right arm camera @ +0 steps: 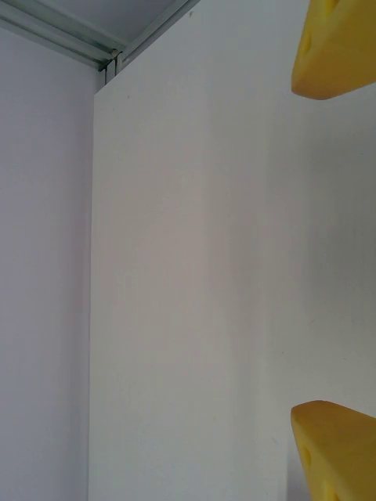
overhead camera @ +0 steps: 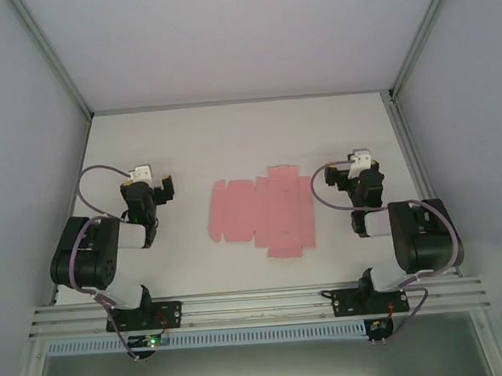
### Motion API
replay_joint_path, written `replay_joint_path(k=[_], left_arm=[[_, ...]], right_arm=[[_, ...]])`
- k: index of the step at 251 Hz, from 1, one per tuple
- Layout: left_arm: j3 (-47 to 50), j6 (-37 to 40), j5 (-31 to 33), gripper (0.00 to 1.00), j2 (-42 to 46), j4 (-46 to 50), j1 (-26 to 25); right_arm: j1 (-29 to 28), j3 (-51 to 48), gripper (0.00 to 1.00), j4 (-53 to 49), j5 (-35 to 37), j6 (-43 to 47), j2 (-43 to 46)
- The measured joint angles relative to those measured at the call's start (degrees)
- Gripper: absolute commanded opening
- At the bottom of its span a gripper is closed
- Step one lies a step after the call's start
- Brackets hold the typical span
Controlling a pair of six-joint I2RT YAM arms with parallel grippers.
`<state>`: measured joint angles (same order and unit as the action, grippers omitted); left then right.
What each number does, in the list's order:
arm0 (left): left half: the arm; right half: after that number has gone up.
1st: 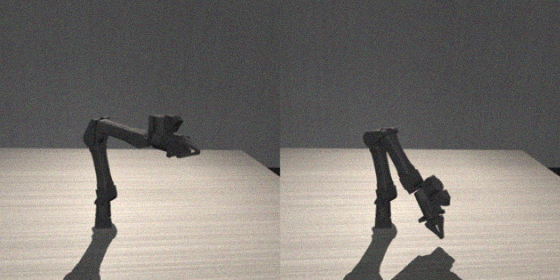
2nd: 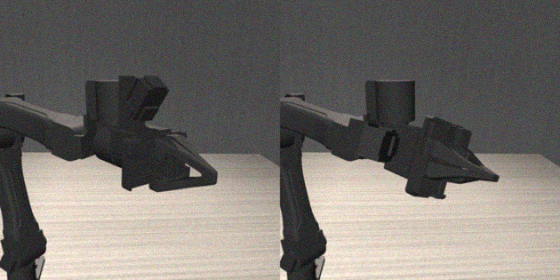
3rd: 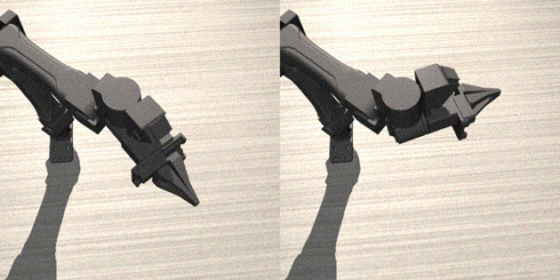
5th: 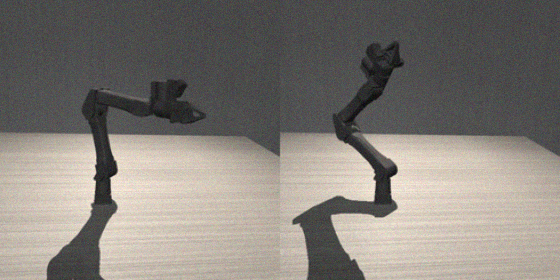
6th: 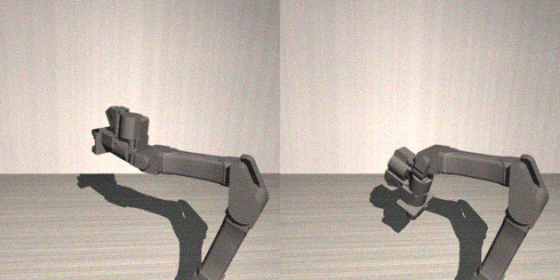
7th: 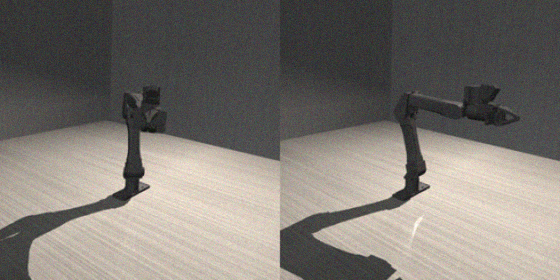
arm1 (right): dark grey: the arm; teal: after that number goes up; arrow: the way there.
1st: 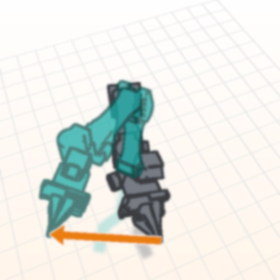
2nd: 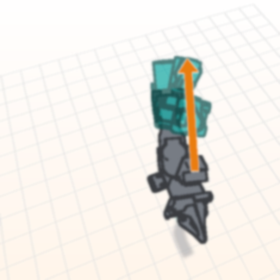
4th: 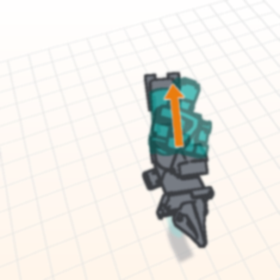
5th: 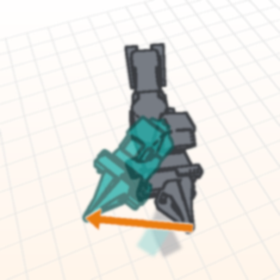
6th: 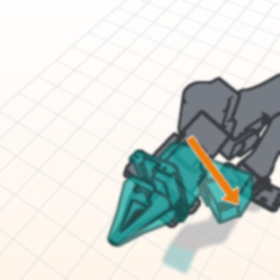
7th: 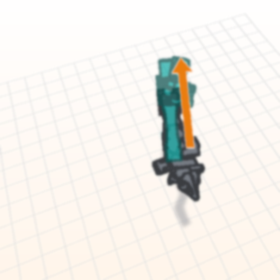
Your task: Assemble paper box
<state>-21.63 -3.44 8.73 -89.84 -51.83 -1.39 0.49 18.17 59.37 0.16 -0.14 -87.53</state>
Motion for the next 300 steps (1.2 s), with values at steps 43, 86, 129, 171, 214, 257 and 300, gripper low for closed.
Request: replay_joint_path(k=[43,86,129,171,214,257,300], left_arm=[[0.0,0.0,-0.7,1.0,0.0,0.2,0.0],[0.0,0.0,-1.3,1.0,0.0,0.6,0.0],[-1.2,0.2,-2.7,1.0,1.9,5.9,0.0],[-7.3,-0.1,-5.1,1.0,13.4,20.5,0.0],[-13.7,-4.9,-9.5,1.0,22.5,33.0,-0.1],[-17.7,-10.9,-20.0,1.0,22.5,44.9,-1.3],[-23.2,-13.4,-31.2,1.0,14.8,55.3,-5.1]], right_arm=[[0.0,0.0,0.98,0.0,0.0,0.0,0.0],[0.0,0.0,0.98,0.0,0.0,0.0,0.0],[0.0,0.1,0.98,-1.3,0.5,-0.2,0.7],[-0.3,3.0,0.98,-13.0,1.9,-0.2,10.3],[-4.3,12.3,0.98,-30.8,5.4,-2.1,21.2],[-10.1,21.8,0.81,-49.5,3.2,-9.7,23.5],[-14.0,23.8,0.62,-61.4,-7.9,-15.9,14.9]])
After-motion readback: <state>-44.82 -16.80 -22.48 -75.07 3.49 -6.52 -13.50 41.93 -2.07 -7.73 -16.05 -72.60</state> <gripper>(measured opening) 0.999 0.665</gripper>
